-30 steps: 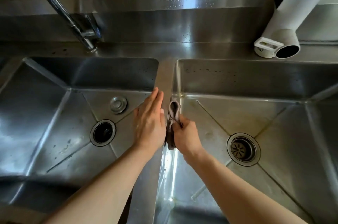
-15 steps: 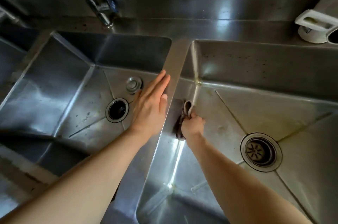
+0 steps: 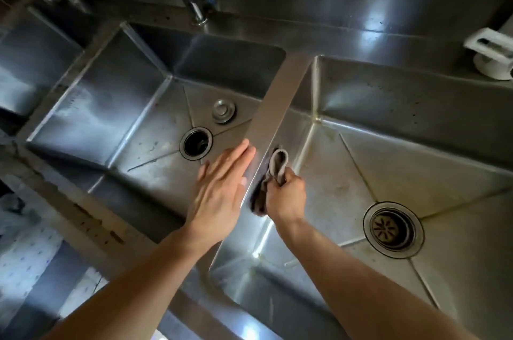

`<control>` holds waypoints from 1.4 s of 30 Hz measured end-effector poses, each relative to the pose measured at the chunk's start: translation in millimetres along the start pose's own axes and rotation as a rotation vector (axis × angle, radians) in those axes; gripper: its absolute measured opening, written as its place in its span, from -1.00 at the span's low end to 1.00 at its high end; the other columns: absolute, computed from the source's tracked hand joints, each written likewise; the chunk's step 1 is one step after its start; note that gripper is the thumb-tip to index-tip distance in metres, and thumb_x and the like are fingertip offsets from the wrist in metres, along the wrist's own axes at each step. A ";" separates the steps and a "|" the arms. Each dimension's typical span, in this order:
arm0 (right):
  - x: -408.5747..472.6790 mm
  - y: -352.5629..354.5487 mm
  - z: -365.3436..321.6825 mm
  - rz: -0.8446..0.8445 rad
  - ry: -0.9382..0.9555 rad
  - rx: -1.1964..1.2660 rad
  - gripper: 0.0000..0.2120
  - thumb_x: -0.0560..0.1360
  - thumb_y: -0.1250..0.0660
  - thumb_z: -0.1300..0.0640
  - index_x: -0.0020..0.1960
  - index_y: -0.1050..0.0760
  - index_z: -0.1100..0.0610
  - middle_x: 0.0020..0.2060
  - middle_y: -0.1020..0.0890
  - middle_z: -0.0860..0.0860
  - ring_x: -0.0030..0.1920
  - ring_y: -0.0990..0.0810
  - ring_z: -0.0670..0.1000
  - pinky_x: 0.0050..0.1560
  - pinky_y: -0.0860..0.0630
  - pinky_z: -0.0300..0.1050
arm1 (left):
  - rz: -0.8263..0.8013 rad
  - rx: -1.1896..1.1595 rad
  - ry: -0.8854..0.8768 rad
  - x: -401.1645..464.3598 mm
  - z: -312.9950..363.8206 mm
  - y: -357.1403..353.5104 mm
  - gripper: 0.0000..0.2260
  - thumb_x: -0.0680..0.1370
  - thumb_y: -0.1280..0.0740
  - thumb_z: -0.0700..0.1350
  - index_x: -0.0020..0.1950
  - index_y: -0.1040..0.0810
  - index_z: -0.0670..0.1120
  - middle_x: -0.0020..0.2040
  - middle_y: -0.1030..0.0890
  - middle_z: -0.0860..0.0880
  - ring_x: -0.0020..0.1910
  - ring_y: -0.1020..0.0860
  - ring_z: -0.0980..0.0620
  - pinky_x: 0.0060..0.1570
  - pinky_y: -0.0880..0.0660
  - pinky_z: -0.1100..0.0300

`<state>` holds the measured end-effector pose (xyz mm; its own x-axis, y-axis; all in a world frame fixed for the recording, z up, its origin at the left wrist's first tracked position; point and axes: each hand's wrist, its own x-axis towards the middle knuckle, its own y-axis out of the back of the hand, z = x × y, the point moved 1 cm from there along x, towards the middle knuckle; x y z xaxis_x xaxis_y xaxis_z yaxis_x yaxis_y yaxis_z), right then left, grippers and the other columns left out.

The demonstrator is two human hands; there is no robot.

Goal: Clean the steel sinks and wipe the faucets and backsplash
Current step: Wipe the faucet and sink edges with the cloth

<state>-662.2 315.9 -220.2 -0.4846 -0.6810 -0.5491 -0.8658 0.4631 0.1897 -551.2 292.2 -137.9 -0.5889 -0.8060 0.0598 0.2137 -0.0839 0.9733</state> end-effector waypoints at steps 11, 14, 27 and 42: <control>46.9 -19.3 62.0 0.068 -0.253 -0.031 -0.70 0.45 -0.28 0.27 0.16 -0.60 0.16 0.09 -0.58 0.21 0.03 -0.59 0.20 0.22 -0.47 -0.01 | 0.016 -0.099 0.011 -1.5 -7.1 -7.3 -0.54 0.58 -0.01 -0.11 0.49 -0.26 0.00 0.51 -0.21 0.14 0.43 -0.28 0.12 0.26 -0.32 -0.21; 30.5 -11.3 41.4 -0.021 -0.257 -0.007 -0.72 0.44 -0.24 0.30 0.11 -0.57 0.19 0.00 -0.60 0.16 0.03 -0.58 0.17 0.17 -0.50 -0.01 | 0.023 -0.111 0.021 -2.2 -9.3 -9.3 -0.53 0.57 -0.01 -0.10 0.50 -0.26 0.02 0.51 -0.19 0.17 0.43 -0.28 0.13 0.29 -0.30 -0.18; -52.1 18.3 -10.6 -0.133 -0.011 -0.041 -0.80 0.36 -0.20 0.42 -0.32 -0.35 0.16 -0.44 -0.50 0.07 -0.40 -0.50 0.09 -0.38 -0.51 -0.13 | 0.039 -0.075 0.045 -34.8 -1.3 2.5 -0.55 0.56 -0.04 -0.10 0.45 -0.36 -0.03 0.49 -0.28 0.09 0.40 -0.31 0.08 0.25 -0.34 -0.08; -4.4 -5.6 43.9 -0.176 -0.195 -0.310 -0.83 0.44 -0.23 0.32 0.02 -0.35 0.19 0.09 -0.52 0.22 0.18 -0.46 0.22 0.17 -0.45 -0.02 | 0.057 -0.137 0.023 -37.9 -8.5 -5.6 -0.55 0.56 -0.05 -0.14 0.46 -0.35 -0.05 0.49 -0.26 0.10 0.42 -0.31 0.12 0.26 -0.35 -0.05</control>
<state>-649.7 341.2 -254.6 -0.3189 -0.6005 -0.7333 -0.9444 0.1357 0.2995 -523.5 318.3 -147.5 -0.5553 -0.8247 0.1071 0.3511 -0.1158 0.9292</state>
